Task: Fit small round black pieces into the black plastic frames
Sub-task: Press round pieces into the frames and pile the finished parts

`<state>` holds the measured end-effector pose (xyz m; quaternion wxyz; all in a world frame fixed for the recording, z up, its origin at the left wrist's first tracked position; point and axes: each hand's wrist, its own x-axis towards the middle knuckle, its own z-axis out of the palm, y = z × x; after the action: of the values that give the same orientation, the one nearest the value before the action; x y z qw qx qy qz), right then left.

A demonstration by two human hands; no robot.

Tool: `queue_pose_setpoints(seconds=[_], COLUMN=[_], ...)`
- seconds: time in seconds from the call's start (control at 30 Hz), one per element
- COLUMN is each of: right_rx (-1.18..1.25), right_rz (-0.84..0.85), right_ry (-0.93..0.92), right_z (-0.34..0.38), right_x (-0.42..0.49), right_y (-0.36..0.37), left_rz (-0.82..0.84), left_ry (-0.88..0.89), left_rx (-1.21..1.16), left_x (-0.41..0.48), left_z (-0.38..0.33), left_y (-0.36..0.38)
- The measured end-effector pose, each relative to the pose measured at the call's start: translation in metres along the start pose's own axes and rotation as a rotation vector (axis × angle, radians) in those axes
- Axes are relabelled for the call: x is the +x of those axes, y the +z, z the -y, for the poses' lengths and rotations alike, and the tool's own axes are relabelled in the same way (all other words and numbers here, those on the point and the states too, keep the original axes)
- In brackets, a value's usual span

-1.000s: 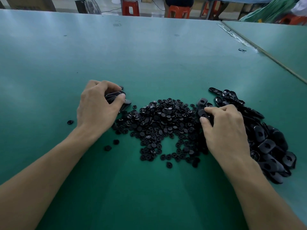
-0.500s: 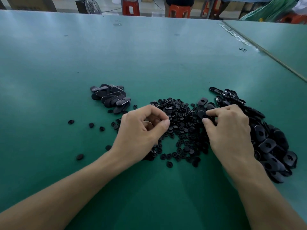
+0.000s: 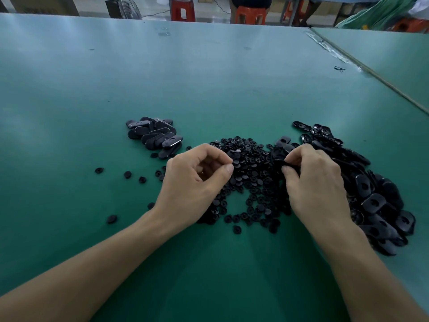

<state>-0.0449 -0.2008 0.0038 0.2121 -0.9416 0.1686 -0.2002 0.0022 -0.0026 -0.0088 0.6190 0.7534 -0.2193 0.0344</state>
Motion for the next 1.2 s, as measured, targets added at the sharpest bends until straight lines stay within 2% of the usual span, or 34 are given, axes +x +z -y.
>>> queue_pose_setpoints(seconds=[0.13, 0.27, 0.4, 0.53, 0.83, 1.0, 1.1, 1.2], right_rx=[0.026, 0.333, 0.733, 0.864, 0.805, 0.802, 0.665, 0.392], right_rz=[-0.083, -0.124, 0.125, 0.267, 0.260, 0.184, 0.111, 0.082], right_ry=[-0.061, -0.150, -0.229, -0.273, -0.177, -0.168, -0.167, -0.246], right_z=[-0.002, 0.004, 0.017, 0.022, 0.019, 0.020, 0.019, 0.017], right_x=[0.000, 0.001, -0.005, -0.011, -0.010, -0.012, -0.012, -0.011], right_y=[0.001, 0.000, 0.005, 0.011, 0.012, 0.010, 0.012, 0.012], left_rz=[0.008, 0.022, 0.027, 0.068, 0.018, 0.030, 0.012, -0.038], left_ry=[-0.003, -0.023, -0.032, -0.014, -0.082, -0.079, -0.084, -0.119], left_rx=[-0.030, -0.091, -0.139, -0.150, -0.289, -0.312, -0.320, -0.359], left_x=[-0.001, -0.003, -0.003, -0.003, -0.001, 0.000, 0.002, 0.003], left_z=[-0.003, -0.006, -0.007, -0.006, -0.004, -0.005, -0.004, -0.003], left_y=[0.000, 0.000, 0.000, 0.000, 0.001, 0.000, 0.001, 0.001])
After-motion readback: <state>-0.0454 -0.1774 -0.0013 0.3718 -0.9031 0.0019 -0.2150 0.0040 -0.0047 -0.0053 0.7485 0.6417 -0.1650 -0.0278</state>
